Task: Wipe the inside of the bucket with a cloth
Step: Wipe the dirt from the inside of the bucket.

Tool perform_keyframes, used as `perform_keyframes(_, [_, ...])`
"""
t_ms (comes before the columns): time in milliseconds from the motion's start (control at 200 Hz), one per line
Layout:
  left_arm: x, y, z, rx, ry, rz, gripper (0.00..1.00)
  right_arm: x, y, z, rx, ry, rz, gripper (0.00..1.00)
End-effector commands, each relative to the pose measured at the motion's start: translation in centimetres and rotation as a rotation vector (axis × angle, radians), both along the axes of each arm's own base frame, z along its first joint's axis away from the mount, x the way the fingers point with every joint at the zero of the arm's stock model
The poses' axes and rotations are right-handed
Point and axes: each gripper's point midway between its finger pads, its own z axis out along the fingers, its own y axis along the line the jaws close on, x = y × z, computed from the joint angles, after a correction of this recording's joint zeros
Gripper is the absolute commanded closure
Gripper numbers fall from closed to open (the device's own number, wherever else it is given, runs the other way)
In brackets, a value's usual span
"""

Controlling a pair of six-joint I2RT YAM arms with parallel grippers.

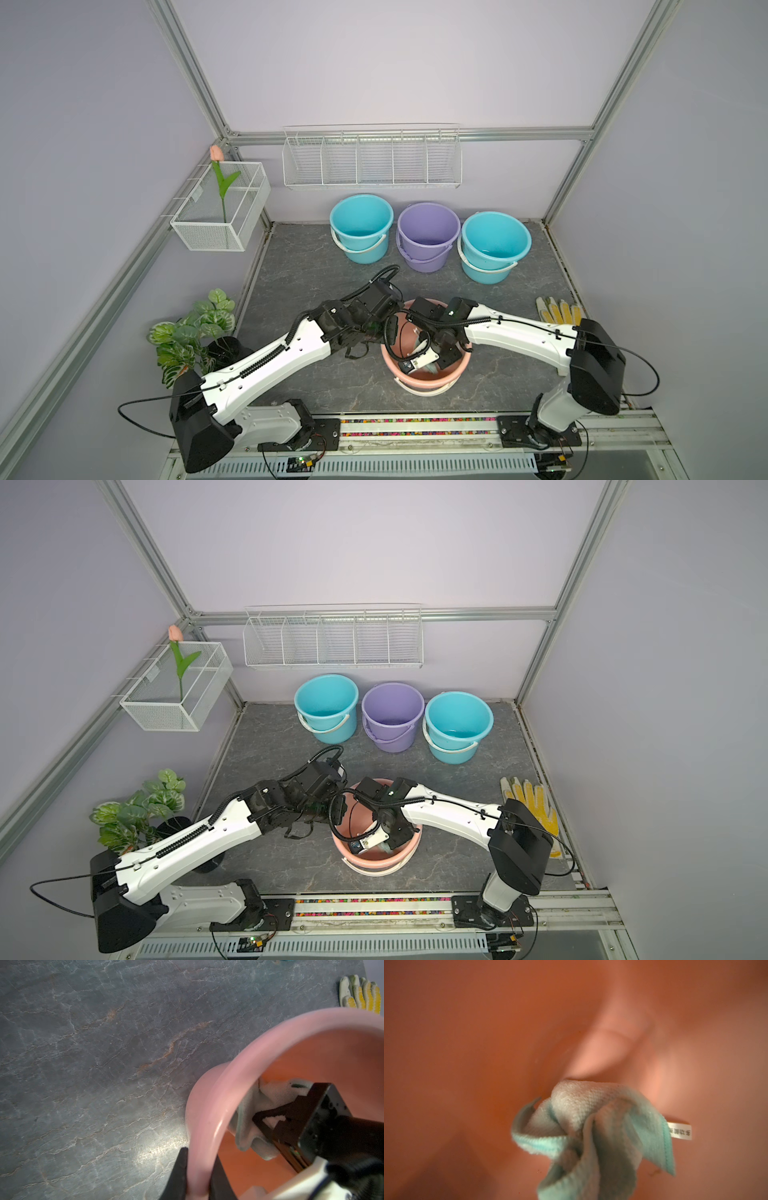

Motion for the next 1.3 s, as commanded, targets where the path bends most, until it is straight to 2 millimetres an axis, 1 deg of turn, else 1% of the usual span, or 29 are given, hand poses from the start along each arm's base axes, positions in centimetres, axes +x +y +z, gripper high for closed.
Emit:
perform_keyframes(0, [1.6,-0.5,1.8,-0.050,-0.067,0.057,1.00,-4.7,-0.8,-0.4,-0.020,0.291,-0.024,0.93])
perform_keyframes(180, [1.5,-0.6,1.6,-0.052,-0.062,0.056,1.00,-5.8,2.6,0.3,0.188,0.446,-0.032,0.93])
perform_keyframes(190, [1.6,-0.6,1.6,-0.052,-0.063,0.056,1.00,-5.6,3.2,0.4,0.215,0.442,-0.027,0.93])
perform_keyframes(240, [1.6,-0.6,1.6,-0.054,-0.064,0.058,1.00,-5.7,4.4,0.7,0.293,0.476,-0.022,0.93])
perform_keyframes(380, [1.6,-0.9,1.5,-0.056,-0.060,0.054,1.00,-5.7,7.3,1.5,0.458,0.542,-0.027,0.93])
perform_keyframes(440, [1.6,-0.9,1.5,-0.058,-0.059,0.053,1.00,-5.2,8.6,1.6,0.519,0.534,-0.036,0.93])
perform_keyframes(570, [1.6,-0.9,1.5,-0.055,-0.059,0.050,1.00,-3.9,10.5,1.6,0.615,0.492,-0.070,0.93])
perform_keyframes(715, [1.5,-0.9,1.5,-0.053,-0.057,0.048,1.00,-1.3,12.0,1.7,0.722,0.339,-0.128,0.93])
perform_keyframes(795, [1.5,-0.9,1.5,-0.055,-0.059,0.048,1.00,0.4,12.5,1.8,0.764,0.215,-0.169,0.93])
perform_keyframes(885, [1.5,-0.9,1.5,-0.057,-0.057,0.048,1.00,2.5,12.5,1.6,0.773,0.056,-0.219,0.93])
perform_keyframes(985, [1.4,-1.0,1.6,-0.058,-0.058,0.044,1.00,4.5,12.4,2.2,0.768,-0.108,-0.245,0.93])
perform_keyframes(990, [1.4,-1.0,1.5,-0.058,-0.057,0.044,1.00,4.3,12.1,1.6,0.753,-0.109,-0.248,0.93])
perform_keyframes(1005, [1.4,-1.0,1.6,-0.059,-0.058,0.044,1.00,4.4,11.7,1.1,0.739,-0.126,-0.252,0.93])
perform_keyframes(1045, [1.4,-1.0,1.5,-0.057,-0.057,0.044,1.00,4.8,11.4,1.1,0.724,-0.183,-0.252,0.93])
perform_keyframes(1125, [1.4,-0.9,1.6,-0.055,-0.059,0.044,1.00,5.8,10.8,1.6,0.700,-0.288,-0.255,0.93])
perform_keyframes(1205, [1.4,-0.8,1.6,-0.054,-0.061,0.045,1.00,6.4,10.0,2.4,0.676,-0.373,-0.243,0.93])
perform_keyframes(1300, [1.4,-0.8,1.7,-0.055,-0.065,0.042,1.00,6.4,9.1,3.4,0.655,-0.447,-0.216,0.93])
